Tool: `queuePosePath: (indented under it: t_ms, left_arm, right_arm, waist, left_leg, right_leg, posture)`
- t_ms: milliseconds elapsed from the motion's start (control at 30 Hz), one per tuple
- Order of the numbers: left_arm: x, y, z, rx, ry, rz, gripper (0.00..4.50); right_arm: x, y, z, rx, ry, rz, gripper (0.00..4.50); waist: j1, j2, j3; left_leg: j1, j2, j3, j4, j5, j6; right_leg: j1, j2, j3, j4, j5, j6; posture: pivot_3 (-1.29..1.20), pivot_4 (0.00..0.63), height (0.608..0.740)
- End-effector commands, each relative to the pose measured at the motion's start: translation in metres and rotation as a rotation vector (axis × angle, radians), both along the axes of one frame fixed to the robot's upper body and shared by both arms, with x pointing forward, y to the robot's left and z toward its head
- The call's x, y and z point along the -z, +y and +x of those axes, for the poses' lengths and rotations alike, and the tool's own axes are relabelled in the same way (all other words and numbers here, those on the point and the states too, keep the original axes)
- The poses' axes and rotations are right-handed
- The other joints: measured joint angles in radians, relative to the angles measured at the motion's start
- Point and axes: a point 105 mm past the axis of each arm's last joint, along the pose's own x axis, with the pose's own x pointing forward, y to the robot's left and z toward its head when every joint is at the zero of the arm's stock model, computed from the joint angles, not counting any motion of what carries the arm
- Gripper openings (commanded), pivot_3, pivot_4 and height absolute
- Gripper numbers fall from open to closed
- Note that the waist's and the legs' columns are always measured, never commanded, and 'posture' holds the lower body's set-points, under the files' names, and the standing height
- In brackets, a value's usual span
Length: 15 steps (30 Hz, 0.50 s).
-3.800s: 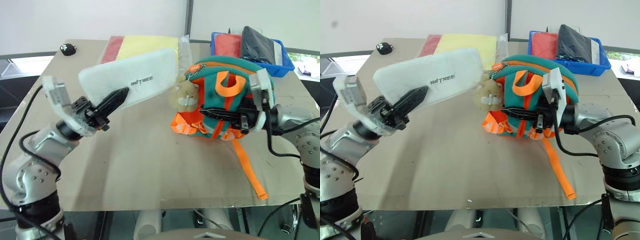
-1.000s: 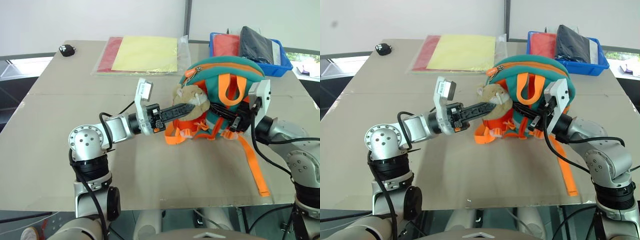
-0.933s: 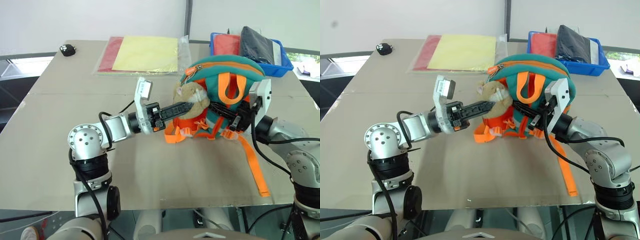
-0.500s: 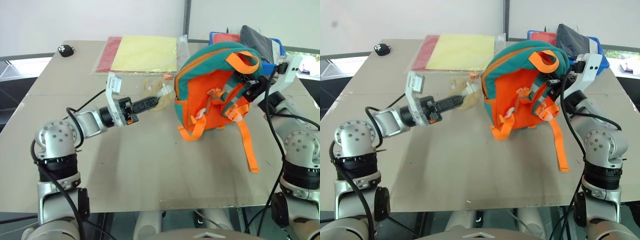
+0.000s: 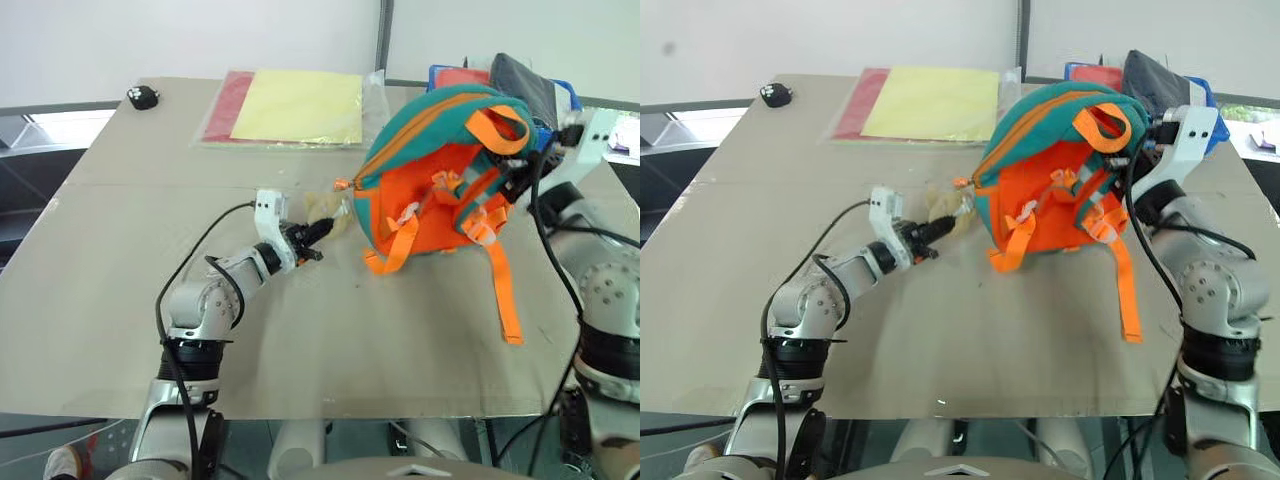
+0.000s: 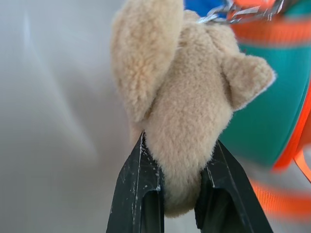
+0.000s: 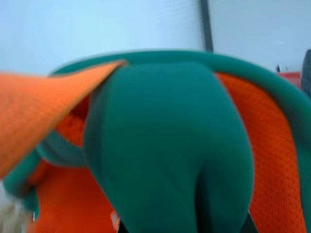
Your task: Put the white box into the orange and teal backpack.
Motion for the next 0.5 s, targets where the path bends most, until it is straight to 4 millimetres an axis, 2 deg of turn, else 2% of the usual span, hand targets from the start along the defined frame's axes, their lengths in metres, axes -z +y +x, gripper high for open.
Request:
queuePosePath:
  t_ms: [33, 67, 133, 200, 267, 300, 367, 500]
  left_arm:
    - [-0.023, 0.013, -0.011, 0.033, -0.177, 0.05, 1.17]
    - [-0.023, 0.014, -0.016, 0.057, -0.2, 0.079, 1.55]
    - [-0.02, 0.019, -0.024, 0.078, -0.21, 0.109, 2.6]
    - [-0.017, 0.025, -0.039, 0.122, -0.214, 0.134, 3.64]
    - [-0.011, 0.031, -0.054, 0.157, -0.216, 0.175, 4.47]
    - [-0.005, 0.04, -0.064, 0.162, -0.193, 0.2, 4.5]
    - [0.007, 0.056, -0.082, 0.16, -0.156, 0.258, 4.5]
    - [0.01, 0.071, -0.106, 0.161, -0.135, 0.255, 4.5]
  right_arm:
    - [0.001, -0.003, -0.017, -0.028, -0.069, -0.157, 0.71]
    - [0.007, -0.003, -0.022, -0.05, -0.058, -0.199, 1.07]
    - [0.013, -0.006, -0.031, -0.085, -0.038, -0.246, 2.04]
    - [0.02, -0.013, -0.05, -0.168, 0.011, -0.279, 3.08]
    - [0.026, -0.021, -0.068, -0.236, 0.047, -0.321, 3.94]
    - [0.032, -0.03, -0.078, -0.254, 0.074, -0.366, 4.39]
    - [0.043, -0.046, -0.096, -0.288, 0.128, -0.429, 4.45]
    - [0.052, -0.067, -0.119, -0.311, 0.19, -0.453, 4.45]
  waist:
    - [-0.005, 0.0, 0.0]
    - [-0.008, 0.0, 0.0]
    - [-0.012, 0.0, 0.0]
    - [-0.016, 0.0, 0.0]
    - [-0.013, 0.0, 0.0]
    - [-0.012, 0.0, 0.0]
    - [-0.013, 0.0, 0.0]
    - [-0.014, 0.0, 0.0]
  left_leg:
    - [0.0, 0.0, 0.0, 0.0, 0.0, 0.0]
    - [0.0, 0.0, 0.0, 0.0, 0.0, 0.0]
    - [0.001, 0.0, 0.0, -0.001, 0.0, 0.0]
    - [0.0, 0.0, 0.0, 0.0, 0.0, 0.0]
    - [0.0, 0.0, 0.0, 0.0, 0.0, 0.0]
    - [0.001, 0.001, 0.0, 0.0, 0.0, 0.0]
    - [0.001, 0.001, 0.0, -0.001, 0.0, 0.0]
    - [0.004, 0.002, 0.002, -0.002, 0.0, 0.0]
  right_leg:
    - [0.0, 0.0, 0.0, 0.0, 0.0, 0.0]
    - [0.0, 0.0, 0.0, 0.0, 0.0, 0.0]
    - [0.0, 0.0, 0.0, 0.0, 0.0, 0.0]
    - [0.0, 0.0, 0.001, 0.0, 0.0, 0.0]
    - [0.0, 0.0, 0.0, 0.0, 0.0, 0.0]
    - [0.001, 0.0, 0.0, -0.001, 0.0, 0.0]
    - [0.001, -0.001, 0.0, -0.001, 0.0, 0.0]
    - [0.002, 0.0, 0.0, -0.002, -0.003, -0.004]
  posture:
    - [0.0, 0.15, 0.74]
    - [0.0, 0.15, 0.74]
    - [0.0, 0.15, 0.74]
    - [0.0, 0.15, 0.74]
    - [0.0, 0.15, 0.74]
    - [0.0, 0.15, 0.74]
    - [0.0, 0.15, 0.74]
    - [0.0, 0.15, 0.74]
